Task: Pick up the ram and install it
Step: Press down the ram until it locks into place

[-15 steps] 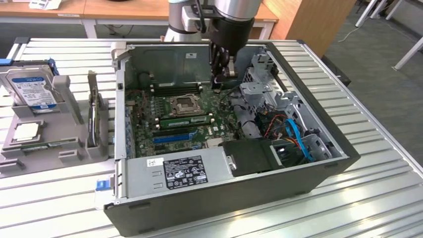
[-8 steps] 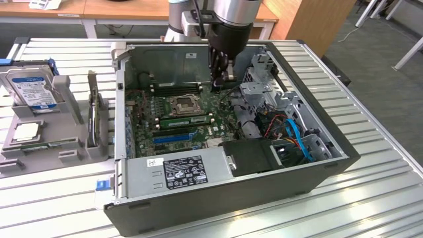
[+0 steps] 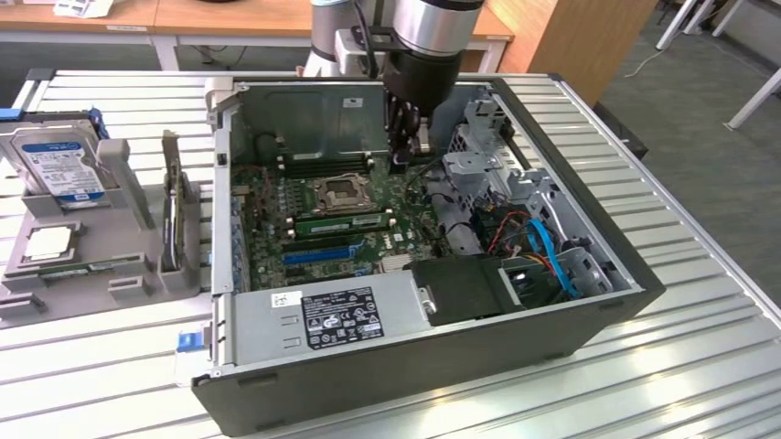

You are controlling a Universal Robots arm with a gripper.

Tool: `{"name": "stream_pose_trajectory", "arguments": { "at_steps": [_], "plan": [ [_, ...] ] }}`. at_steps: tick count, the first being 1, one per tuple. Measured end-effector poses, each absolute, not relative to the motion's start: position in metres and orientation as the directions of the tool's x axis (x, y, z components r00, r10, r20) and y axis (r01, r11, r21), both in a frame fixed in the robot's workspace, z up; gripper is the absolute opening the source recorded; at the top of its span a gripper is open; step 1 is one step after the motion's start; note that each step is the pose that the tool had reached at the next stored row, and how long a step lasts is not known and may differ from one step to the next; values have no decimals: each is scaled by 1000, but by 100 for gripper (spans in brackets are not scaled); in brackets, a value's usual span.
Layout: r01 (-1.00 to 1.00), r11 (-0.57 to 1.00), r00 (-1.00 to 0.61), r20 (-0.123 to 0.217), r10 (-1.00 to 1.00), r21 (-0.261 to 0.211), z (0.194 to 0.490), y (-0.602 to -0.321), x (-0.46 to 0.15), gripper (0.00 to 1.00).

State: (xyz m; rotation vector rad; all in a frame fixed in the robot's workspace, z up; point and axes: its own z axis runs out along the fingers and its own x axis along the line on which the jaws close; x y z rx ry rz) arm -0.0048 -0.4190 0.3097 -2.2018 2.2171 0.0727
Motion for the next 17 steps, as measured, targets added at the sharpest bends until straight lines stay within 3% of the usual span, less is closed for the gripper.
{"name": "stream_pose_trajectory", "arguments": {
  "at_steps": [17],
  "plan": [
    [-1000, 6, -7, -45, -999, 22, 302, -419, -5, 10]
  ]
}}
